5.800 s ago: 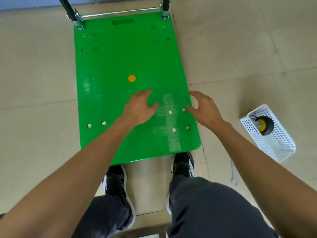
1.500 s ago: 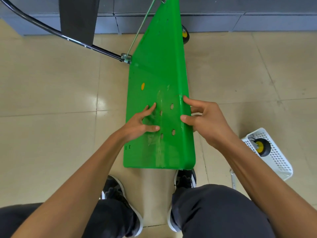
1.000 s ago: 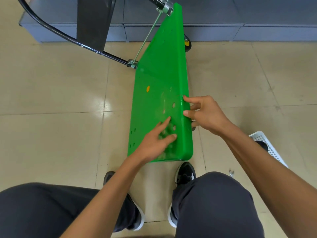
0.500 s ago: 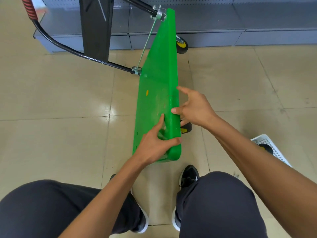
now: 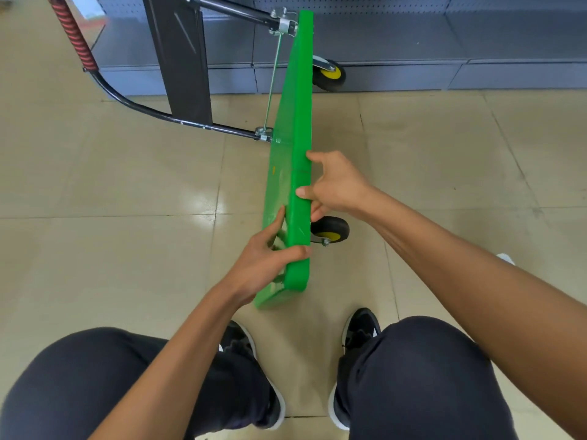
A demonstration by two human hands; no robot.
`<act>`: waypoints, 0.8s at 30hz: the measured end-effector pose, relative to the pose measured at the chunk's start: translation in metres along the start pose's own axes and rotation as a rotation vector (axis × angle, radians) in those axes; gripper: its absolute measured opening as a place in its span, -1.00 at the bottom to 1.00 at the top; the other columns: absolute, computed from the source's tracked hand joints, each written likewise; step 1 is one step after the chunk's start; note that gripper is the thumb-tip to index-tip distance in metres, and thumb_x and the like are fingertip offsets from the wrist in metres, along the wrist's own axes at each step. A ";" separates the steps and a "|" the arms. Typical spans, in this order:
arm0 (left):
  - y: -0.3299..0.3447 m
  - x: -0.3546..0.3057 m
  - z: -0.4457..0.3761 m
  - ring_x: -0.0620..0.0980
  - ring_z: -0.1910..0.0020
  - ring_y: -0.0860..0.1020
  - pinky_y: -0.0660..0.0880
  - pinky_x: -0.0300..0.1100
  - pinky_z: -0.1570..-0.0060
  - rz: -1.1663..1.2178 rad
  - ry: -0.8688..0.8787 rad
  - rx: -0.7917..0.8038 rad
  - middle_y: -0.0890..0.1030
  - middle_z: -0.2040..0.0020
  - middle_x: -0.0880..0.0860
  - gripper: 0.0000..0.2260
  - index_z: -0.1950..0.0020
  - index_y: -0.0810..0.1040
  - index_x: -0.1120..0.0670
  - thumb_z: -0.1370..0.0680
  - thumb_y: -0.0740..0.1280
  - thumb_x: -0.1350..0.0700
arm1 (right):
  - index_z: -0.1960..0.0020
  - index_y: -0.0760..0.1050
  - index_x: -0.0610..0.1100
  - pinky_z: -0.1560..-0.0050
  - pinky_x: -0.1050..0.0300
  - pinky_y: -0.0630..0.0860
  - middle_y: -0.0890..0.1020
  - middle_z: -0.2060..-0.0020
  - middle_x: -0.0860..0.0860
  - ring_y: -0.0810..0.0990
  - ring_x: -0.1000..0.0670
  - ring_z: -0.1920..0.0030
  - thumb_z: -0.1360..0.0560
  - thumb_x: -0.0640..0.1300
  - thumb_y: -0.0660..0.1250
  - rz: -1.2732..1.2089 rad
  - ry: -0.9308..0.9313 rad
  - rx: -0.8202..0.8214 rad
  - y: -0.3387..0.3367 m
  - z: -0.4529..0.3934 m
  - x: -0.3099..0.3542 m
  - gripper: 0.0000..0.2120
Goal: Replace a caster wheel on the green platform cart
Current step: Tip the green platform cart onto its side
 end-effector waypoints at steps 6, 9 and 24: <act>-0.023 -0.003 0.009 -0.26 -0.02 0.63 0.55 -0.38 0.26 0.013 0.029 -0.024 0.44 -0.43 -0.13 -0.15 -0.57 0.12 -0.32 -0.43 0.53 -0.05 | -0.57 0.22 -0.09 0.32 -0.02 0.68 0.64 -0.16 -0.22 0.74 -0.13 0.27 -0.54 -0.37 0.40 -0.102 -0.017 -0.023 0.025 -0.009 0.015 -0.31; -0.033 -0.004 0.012 -0.17 -0.09 0.61 0.55 -0.32 0.17 -0.003 0.034 -0.043 0.48 -0.39 -0.11 -0.20 -0.56 0.14 -0.33 -0.46 0.50 0.01 | -0.40 0.38 -0.27 0.33 0.03 0.67 0.67 -0.04 -0.26 0.74 -0.14 0.24 -0.55 -0.35 0.39 -0.169 0.068 0.016 0.034 -0.012 0.016 -0.55; -0.058 0.002 0.014 0.12 -0.07 0.65 0.60 0.14 -0.13 0.084 0.066 -0.076 0.68 -0.05 0.02 -0.35 -0.33 0.49 -0.33 -0.25 0.51 -0.03 | -0.10 0.53 -0.29 0.29 0.07 0.66 0.71 0.14 -0.24 0.74 -0.16 0.22 -0.59 -0.28 0.34 -0.163 0.067 0.094 0.064 -0.024 0.034 -0.89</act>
Point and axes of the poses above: each hand's wrist, its own z-axis away from the middle knuckle, its own y-axis out of the palm, x = y × z, the point moved 7 cm from there along -z, towards the middle knuckle
